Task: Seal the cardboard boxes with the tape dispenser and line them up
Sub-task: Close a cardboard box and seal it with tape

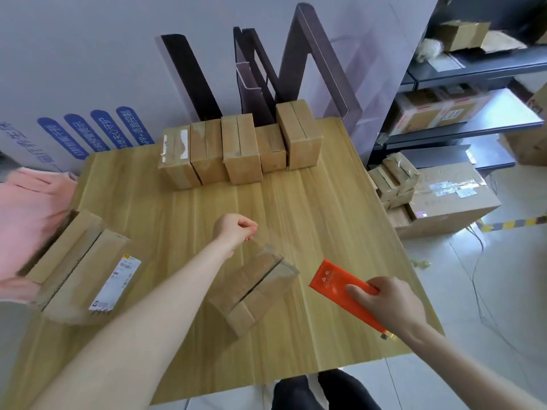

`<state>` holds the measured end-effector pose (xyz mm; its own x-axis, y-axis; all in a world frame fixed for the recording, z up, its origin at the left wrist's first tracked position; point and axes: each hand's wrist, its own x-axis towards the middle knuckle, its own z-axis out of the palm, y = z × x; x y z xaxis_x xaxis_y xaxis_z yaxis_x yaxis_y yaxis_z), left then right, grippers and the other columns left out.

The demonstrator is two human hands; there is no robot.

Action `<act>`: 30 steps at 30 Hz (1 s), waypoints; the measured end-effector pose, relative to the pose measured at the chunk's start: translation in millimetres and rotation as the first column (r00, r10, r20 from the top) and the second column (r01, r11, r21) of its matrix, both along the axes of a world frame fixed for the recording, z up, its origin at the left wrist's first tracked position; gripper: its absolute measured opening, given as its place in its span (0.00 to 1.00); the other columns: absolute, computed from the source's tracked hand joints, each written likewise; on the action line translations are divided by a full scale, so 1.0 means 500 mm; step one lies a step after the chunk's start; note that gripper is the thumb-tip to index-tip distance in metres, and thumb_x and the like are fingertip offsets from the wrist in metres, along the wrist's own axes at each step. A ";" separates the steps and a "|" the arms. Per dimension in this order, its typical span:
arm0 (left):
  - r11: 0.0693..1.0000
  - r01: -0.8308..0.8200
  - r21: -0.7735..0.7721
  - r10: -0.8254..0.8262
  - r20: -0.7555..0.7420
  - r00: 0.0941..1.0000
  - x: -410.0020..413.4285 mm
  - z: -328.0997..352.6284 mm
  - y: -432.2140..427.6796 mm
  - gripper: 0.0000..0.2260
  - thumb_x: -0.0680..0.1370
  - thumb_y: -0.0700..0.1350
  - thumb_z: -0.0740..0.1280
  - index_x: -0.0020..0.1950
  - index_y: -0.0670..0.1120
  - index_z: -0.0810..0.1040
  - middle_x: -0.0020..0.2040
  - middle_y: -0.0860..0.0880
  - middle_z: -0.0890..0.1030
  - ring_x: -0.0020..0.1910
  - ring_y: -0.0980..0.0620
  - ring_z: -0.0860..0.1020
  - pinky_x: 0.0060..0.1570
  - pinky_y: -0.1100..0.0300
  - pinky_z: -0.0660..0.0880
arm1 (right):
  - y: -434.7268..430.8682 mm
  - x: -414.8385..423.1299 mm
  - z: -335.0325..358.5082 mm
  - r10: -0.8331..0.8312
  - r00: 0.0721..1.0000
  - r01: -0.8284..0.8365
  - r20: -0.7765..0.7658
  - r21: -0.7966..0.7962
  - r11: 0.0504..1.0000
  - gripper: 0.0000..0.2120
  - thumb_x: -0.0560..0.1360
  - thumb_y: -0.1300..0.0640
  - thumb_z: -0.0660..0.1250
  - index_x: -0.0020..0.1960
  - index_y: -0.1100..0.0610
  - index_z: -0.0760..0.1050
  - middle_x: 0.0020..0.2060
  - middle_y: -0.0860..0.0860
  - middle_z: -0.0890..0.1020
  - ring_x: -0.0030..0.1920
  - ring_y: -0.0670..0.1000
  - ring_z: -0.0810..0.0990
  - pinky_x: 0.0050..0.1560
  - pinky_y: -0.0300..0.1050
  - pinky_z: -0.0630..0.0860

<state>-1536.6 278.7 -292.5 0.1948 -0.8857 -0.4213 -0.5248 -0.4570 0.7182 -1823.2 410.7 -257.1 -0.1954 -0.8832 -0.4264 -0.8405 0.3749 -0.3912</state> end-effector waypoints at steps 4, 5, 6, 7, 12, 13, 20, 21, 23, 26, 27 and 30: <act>0.998 0.049 0.039 -0.050 0.028 0.998 -0.003 -0.033 -0.004 0.06 0.75 0.37 0.70 0.46 0.47 0.84 0.41 0.51 0.83 0.41 0.54 0.81 0.45 0.62 0.79 | -0.002 -0.002 -0.027 -0.003 0.999 0.004 -0.040 0.040 0.999 0.20 0.72 0.39 0.65 0.34 0.54 0.78 0.27 0.48 0.80 0.26 0.46 0.79 0.21 0.36 0.66; 0.997 0.055 0.046 -0.057 0.034 0.998 -0.004 -0.041 -0.005 0.05 0.75 0.37 0.70 0.46 0.47 0.84 0.41 0.51 0.83 0.41 0.54 0.82 0.44 0.62 0.79 | -0.002 0.000 -0.034 -0.005 0.999 0.007 -0.052 0.050 0.999 0.20 0.72 0.39 0.65 0.34 0.55 0.78 0.28 0.48 0.80 0.27 0.47 0.80 0.22 0.37 0.68; 0.997 0.057 0.053 -0.059 0.038 0.998 -0.004 -0.049 -0.005 0.05 0.75 0.37 0.70 0.45 0.47 0.84 0.40 0.51 0.83 0.40 0.54 0.82 0.44 0.62 0.79 | -0.004 0.003 -0.041 -0.002 0.998 0.007 -0.067 0.059 0.998 0.20 0.72 0.38 0.65 0.35 0.55 0.79 0.29 0.48 0.81 0.29 0.48 0.81 0.23 0.38 0.70; 0.997 0.054 0.059 -0.057 0.041 0.998 -0.005 -0.058 -0.004 0.05 0.75 0.37 0.70 0.44 0.47 0.83 0.40 0.51 0.84 0.39 0.54 0.82 0.44 0.61 0.79 | -0.005 0.006 -0.048 0.001 0.997 0.005 -0.081 0.069 0.998 0.21 0.72 0.38 0.65 0.36 0.56 0.79 0.30 0.48 0.81 0.30 0.48 0.81 0.24 0.38 0.71; 0.996 0.038 0.082 -0.044 0.075 0.996 -0.015 -0.101 0.012 0.05 0.75 0.40 0.70 0.44 0.49 0.84 0.41 0.53 0.83 0.41 0.55 0.81 0.50 0.58 0.78 | -0.033 0.037 -0.075 0.006 0.992 0.008 -0.125 0.107 0.994 0.20 0.73 0.39 0.64 0.35 0.54 0.76 0.29 0.46 0.78 0.28 0.47 0.78 0.22 0.35 0.64; 0.996 0.037 0.080 -0.044 0.094 0.995 -0.020 -0.108 0.017 0.06 0.76 0.41 0.69 0.45 0.50 0.84 0.43 0.54 0.83 0.44 0.55 0.80 0.50 0.59 0.77 | -0.043 0.047 -0.081 0.008 0.992 0.006 -0.126 0.105 0.994 0.20 0.73 0.38 0.63 0.35 0.54 0.76 0.29 0.47 0.78 0.28 0.47 0.79 0.22 0.35 0.64; 0.948 -0.317 0.033 0.318 -0.035 0.947 -0.017 -0.145 0.067 0.14 0.80 0.38 0.58 0.60 0.46 0.81 0.59 0.51 0.81 0.55 0.52 0.78 0.51 0.63 0.71 | -0.128 0.091 -0.097 0.025 0.985 -0.021 -0.172 0.025 0.999 0.20 0.70 0.37 0.63 0.40 0.54 0.79 0.32 0.48 0.79 0.33 0.52 0.80 0.33 0.41 0.75; 0.937 -0.345 0.050 0.346 -0.017 0.938 -0.015 -0.152 0.070 0.16 0.81 0.39 0.57 0.66 0.45 0.76 0.64 0.49 0.78 0.59 0.48 0.77 0.54 0.59 0.73 | -0.141 0.094 -0.096 0.045 0.980 -0.043 -0.194 0.012 0.999 0.20 0.71 0.38 0.63 0.41 0.54 0.79 0.32 0.47 0.79 0.34 0.51 0.79 0.33 0.40 0.72; 0.902 -0.420 0.100 0.418 0.036 0.908 -0.015 -0.160 0.074 0.21 0.82 0.43 0.57 0.75 0.43 0.63 0.72 0.45 0.68 0.67 0.42 0.71 0.64 0.50 0.71 | -0.167 0.103 -0.091 0.087 0.969 -0.091 -0.233 -0.010 0.996 0.20 0.71 0.38 0.63 0.43 0.54 0.79 0.32 0.47 0.77 0.35 0.51 0.77 0.33 0.39 0.68; 0.830 -0.556 0.040 0.557 -0.013 0.830 -0.021 -0.163 0.094 0.20 0.82 0.49 0.59 0.71 0.41 0.69 0.67 0.43 0.73 0.67 0.43 0.71 0.66 0.49 0.69 | -0.196 0.121 -0.081 0.169 0.945 -0.180 -0.281 -0.014 0.983 0.19 0.72 0.38 0.62 0.44 0.54 0.78 0.33 0.48 0.76 0.36 0.52 0.76 0.35 0.40 0.68; 0.809 -0.588 0.000 0.587 -0.075 0.806 -0.027 -0.158 0.106 0.17 0.82 0.50 0.58 0.62 0.40 0.75 0.58 0.45 0.78 0.62 0.43 0.75 0.61 0.52 0.71 | -0.203 0.128 -0.078 0.204 0.933 -0.217 -0.297 -0.010 0.976 0.19 0.73 0.38 0.62 0.43 0.54 0.77 0.33 0.48 0.76 0.36 0.53 0.75 0.35 0.40 0.67; 0.840 -0.542 -0.006 0.535 -0.149 0.832 -0.050 -0.143 0.140 0.17 0.82 0.53 0.56 0.49 0.42 0.78 0.44 0.50 0.80 0.52 0.45 0.78 0.53 0.55 0.72 | -0.216 0.146 -0.068 0.300 0.888 -0.322 -0.348 -0.008 0.947 0.17 0.74 0.40 0.61 0.41 0.53 0.74 0.33 0.47 0.75 0.36 0.52 0.74 0.34 0.40 0.65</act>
